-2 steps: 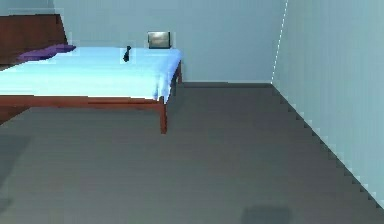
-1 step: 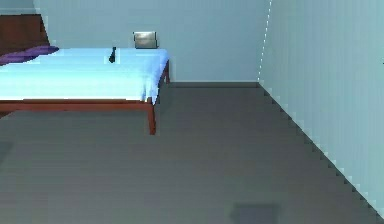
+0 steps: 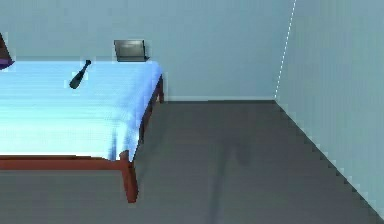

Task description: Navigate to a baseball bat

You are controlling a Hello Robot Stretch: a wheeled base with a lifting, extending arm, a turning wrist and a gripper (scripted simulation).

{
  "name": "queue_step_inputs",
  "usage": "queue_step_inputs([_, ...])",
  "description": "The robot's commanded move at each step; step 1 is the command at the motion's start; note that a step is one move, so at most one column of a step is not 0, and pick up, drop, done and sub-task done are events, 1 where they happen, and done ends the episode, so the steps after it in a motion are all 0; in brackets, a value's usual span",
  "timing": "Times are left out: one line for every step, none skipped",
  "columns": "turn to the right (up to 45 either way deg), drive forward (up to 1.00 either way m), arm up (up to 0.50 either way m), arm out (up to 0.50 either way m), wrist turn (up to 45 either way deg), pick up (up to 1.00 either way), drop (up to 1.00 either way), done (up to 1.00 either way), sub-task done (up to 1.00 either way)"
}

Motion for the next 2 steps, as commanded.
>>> queue_step_inputs([0.0,1.0,0.0,0.0,0.0,0.0,0.0,0.0,0.0])
queue_step_inputs([6.0,0.0,0.0,0.0,0.0,0.0,0.0,0.0,0.0])
